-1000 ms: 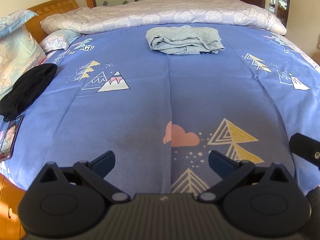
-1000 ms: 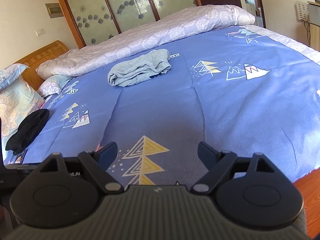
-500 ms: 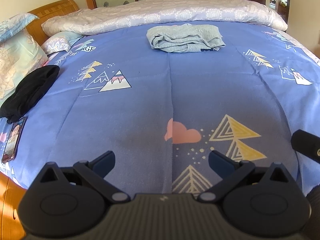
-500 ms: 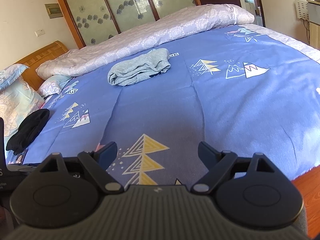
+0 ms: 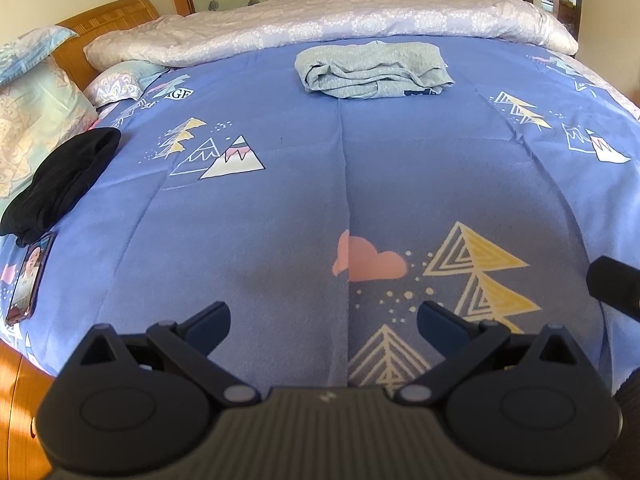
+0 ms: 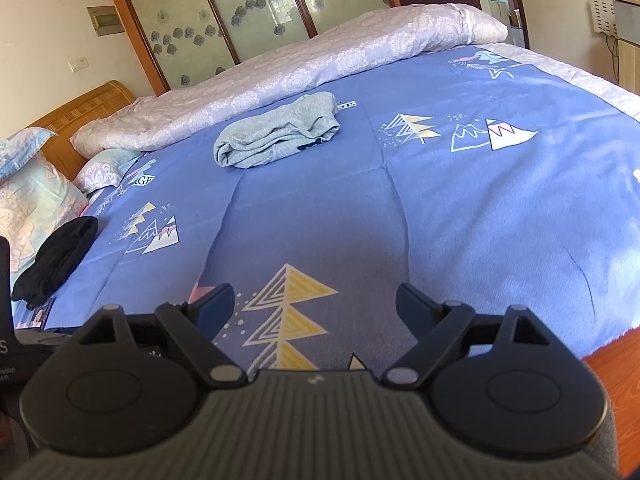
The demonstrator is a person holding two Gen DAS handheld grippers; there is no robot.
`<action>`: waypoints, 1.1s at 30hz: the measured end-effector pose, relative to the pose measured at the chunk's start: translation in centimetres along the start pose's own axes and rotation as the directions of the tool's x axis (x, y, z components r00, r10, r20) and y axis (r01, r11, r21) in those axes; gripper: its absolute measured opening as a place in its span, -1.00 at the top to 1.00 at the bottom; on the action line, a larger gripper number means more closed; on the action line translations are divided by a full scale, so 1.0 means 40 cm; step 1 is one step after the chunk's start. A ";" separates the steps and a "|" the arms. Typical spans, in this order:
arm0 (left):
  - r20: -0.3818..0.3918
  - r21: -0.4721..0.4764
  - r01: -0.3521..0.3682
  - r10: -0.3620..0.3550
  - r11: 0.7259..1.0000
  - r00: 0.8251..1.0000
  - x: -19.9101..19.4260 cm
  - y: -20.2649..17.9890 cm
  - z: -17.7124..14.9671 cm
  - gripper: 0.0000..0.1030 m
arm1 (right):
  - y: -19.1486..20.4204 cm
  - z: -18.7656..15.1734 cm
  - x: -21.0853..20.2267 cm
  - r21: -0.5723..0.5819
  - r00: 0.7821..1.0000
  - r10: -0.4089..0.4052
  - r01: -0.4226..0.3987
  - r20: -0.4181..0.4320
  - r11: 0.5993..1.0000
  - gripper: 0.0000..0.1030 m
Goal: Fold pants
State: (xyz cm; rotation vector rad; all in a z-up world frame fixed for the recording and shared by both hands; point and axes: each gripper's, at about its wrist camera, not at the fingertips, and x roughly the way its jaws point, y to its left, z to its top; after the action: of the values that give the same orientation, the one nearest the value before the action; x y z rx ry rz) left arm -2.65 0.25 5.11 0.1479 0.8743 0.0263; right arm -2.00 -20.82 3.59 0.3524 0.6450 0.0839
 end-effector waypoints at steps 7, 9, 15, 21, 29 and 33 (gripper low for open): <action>-0.027 -0.004 0.008 -0.008 1.000 1.000 0.010 0.000 -0.003 -1.00 | -0.002 -0.002 0.005 0.004 1.000 0.000 0.000 -0.010 1.000 -0.74; -0.037 -0.007 0.011 -0.011 1.000 0.999 0.015 0.000 -0.005 -1.00 | -0.003 -0.003 0.006 0.005 1.000 -0.001 0.001 -0.012 1.000 -0.74; -0.038 -0.002 0.004 -0.004 1.000 0.999 0.018 -0.002 -0.008 -1.00 | -0.005 -0.003 0.010 0.005 1.000 -0.005 0.005 -0.019 1.000 -0.74; -0.050 0.004 -0.003 0.003 1.000 0.999 0.026 -0.003 -0.011 -1.00 | -0.010 -0.003 0.011 0.008 1.000 -0.007 0.007 -0.022 1.000 -0.74; -0.062 0.013 -0.019 0.020 1.000 0.998 0.040 -0.007 -0.014 -1.00 | -0.013 -0.002 0.014 0.009 1.000 -0.006 0.006 -0.027 1.000 -0.74; -0.075 0.009 -0.022 0.022 1.000 0.997 0.050 -0.002 -0.018 -1.00 | -0.012 -0.002 0.016 0.009 1.000 -0.007 0.007 -0.029 1.000 -0.74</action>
State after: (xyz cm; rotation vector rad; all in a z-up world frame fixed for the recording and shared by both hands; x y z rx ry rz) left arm -1.93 0.41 3.14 0.1651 0.9476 0.0493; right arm -1.56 -21.14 2.98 0.3586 0.6754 0.0793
